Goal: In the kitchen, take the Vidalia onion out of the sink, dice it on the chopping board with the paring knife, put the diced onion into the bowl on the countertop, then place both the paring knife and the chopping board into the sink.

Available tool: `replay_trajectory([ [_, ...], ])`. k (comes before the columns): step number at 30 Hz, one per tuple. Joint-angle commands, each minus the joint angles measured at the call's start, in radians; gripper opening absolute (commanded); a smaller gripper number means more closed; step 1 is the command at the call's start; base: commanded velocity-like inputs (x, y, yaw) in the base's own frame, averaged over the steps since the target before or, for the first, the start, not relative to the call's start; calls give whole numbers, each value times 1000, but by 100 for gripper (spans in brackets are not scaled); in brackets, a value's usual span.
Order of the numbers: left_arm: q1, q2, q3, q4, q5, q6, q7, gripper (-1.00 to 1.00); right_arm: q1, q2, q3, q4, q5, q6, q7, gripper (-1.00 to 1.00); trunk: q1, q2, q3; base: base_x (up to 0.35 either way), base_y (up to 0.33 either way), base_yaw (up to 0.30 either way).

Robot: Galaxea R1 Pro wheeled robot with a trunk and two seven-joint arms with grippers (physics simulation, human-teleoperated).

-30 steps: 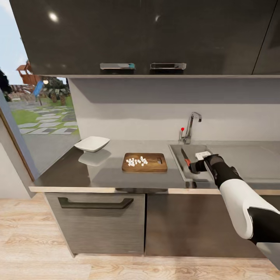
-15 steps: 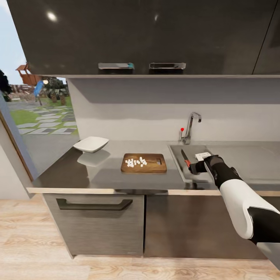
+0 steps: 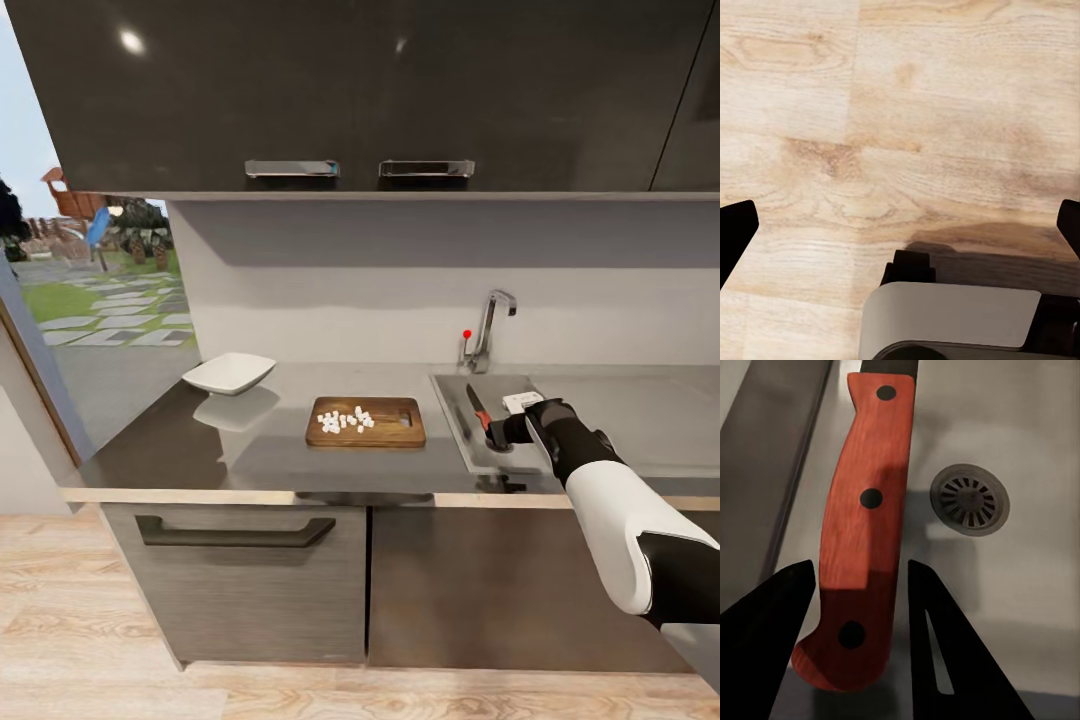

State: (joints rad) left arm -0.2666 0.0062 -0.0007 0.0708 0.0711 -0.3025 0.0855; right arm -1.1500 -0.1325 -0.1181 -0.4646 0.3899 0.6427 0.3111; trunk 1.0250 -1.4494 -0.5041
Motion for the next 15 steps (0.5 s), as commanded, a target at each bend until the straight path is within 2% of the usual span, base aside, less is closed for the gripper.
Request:
replay_trajectory([
  [1,-2,0,-1,4,7,-7,-1,100,-1,1,-6,-1,10,3,8,-100,0,-1,-1,0,0,0],
  [2,-2,0,-1,4,7,-7,-1,100,-1,1,-6,-1,10,3,8,100,0,-1,-1,0,0,0],
  [15,-2,0,-1,4,7,-7,-1,100,-1,2,-6,-2,10,2,8,100,0,-1,-1,0,0,0],
])
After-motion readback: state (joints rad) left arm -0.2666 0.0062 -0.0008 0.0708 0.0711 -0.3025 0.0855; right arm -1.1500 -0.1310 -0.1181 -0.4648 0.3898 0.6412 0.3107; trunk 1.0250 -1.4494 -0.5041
